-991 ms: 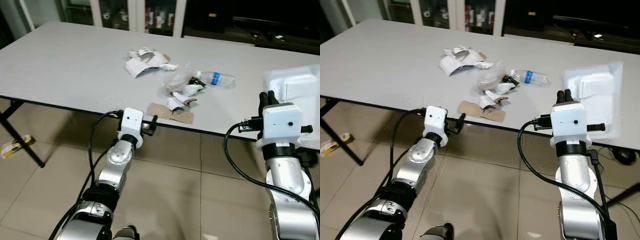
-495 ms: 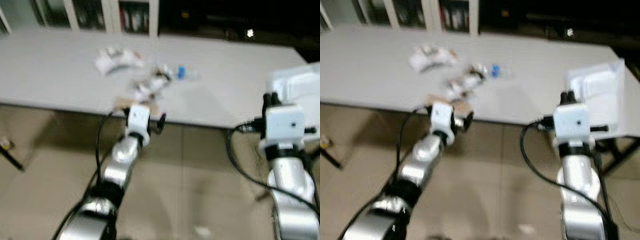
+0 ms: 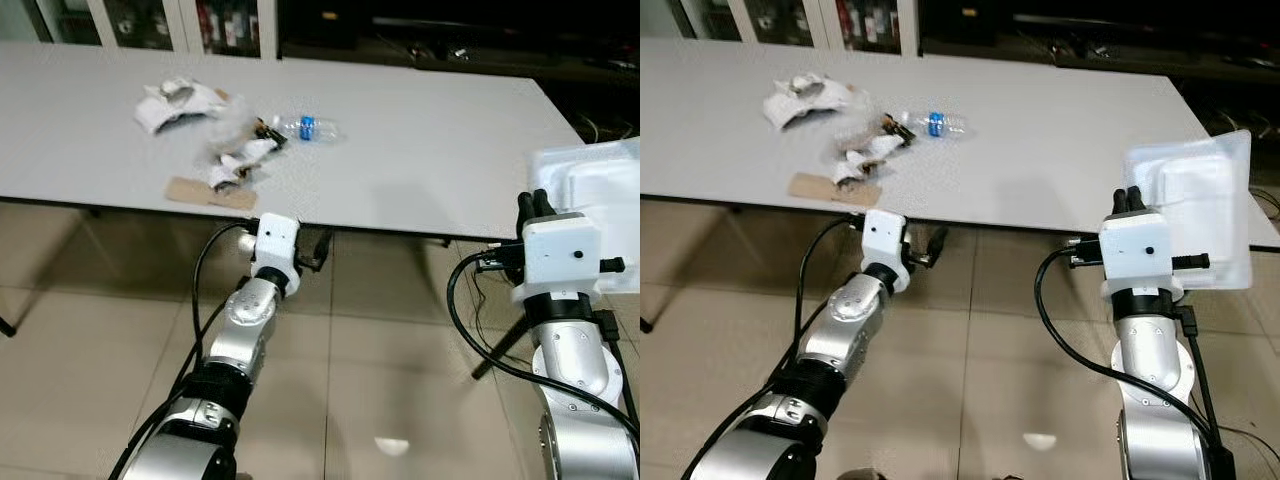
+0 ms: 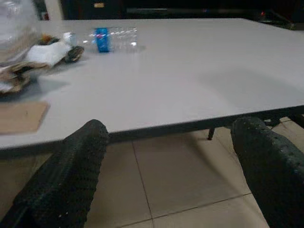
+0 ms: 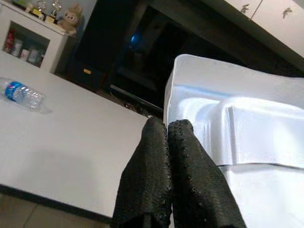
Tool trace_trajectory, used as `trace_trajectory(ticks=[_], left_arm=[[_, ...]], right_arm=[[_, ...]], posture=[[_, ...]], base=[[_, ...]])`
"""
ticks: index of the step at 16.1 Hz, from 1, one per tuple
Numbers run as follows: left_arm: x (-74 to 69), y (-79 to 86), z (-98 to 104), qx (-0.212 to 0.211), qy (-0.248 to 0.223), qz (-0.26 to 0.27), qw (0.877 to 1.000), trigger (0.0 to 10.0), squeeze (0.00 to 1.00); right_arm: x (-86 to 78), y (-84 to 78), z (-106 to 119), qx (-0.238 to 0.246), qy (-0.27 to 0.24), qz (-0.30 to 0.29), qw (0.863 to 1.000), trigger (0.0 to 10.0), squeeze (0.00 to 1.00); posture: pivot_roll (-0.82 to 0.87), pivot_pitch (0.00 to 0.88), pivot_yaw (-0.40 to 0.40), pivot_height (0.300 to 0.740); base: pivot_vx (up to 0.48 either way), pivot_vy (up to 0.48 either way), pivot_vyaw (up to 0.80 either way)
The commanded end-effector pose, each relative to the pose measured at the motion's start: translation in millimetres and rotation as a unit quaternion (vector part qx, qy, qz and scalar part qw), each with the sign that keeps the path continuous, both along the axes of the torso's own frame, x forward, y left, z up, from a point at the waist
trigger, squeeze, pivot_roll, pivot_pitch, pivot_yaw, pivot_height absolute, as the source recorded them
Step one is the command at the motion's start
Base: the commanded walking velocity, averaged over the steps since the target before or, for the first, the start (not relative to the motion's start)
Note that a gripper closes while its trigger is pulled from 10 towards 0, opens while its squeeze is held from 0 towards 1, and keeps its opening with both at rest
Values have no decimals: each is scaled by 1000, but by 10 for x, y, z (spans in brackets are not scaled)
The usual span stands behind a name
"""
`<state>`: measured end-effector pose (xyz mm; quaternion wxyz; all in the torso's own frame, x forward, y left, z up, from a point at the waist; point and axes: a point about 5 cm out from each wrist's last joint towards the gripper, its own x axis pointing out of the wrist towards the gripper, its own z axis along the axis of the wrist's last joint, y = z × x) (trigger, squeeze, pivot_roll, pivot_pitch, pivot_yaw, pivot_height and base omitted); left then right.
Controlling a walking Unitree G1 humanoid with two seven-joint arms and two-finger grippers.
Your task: Picking trash to rubbish bin
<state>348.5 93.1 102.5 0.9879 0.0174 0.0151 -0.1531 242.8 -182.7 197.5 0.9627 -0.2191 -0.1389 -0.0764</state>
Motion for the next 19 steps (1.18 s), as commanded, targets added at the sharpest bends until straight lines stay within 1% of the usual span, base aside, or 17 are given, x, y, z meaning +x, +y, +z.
trace_trajectory(ticks=[1, 6, 12, 17, 19], left_arm=[[37, 37, 33, -5, 3, 5, 1000, 10000, 0], [78, 42, 98, -8, -3, 7, 1000, 10000, 0], [82, 45, 96, -9, -2, 8, 1000, 10000, 0], [81, 63, 91, -6, -2, 11, 1000, 10000, 0], [80, 73, 95, -3, -7, 18, 1000, 10000, 0]], right_arm=[[1, 24, 27, 2, -4, 6, 1000, 10000, 0], [9, 59, 12, 1, 0, 19, 1000, 10000, 0], [16, 124, -49, 5, 19, 46, 999, 10000, 0], [23, 148, -69, 5, 23, 52, 998, 10000, 0], [20, 147, -73, 4, 23, 52, 998, 10000, 0]], posture=[[118, 74, -36, 740], [119, 72, -34, 740], [119, 70, -37, 740], [128, 69, -35, 740], [127, 69, -34, 740]], base=[[322, 0, 0], [429, 0, 0], [469, 0, 0], [469, 0, 0], [180, 0, 0]])
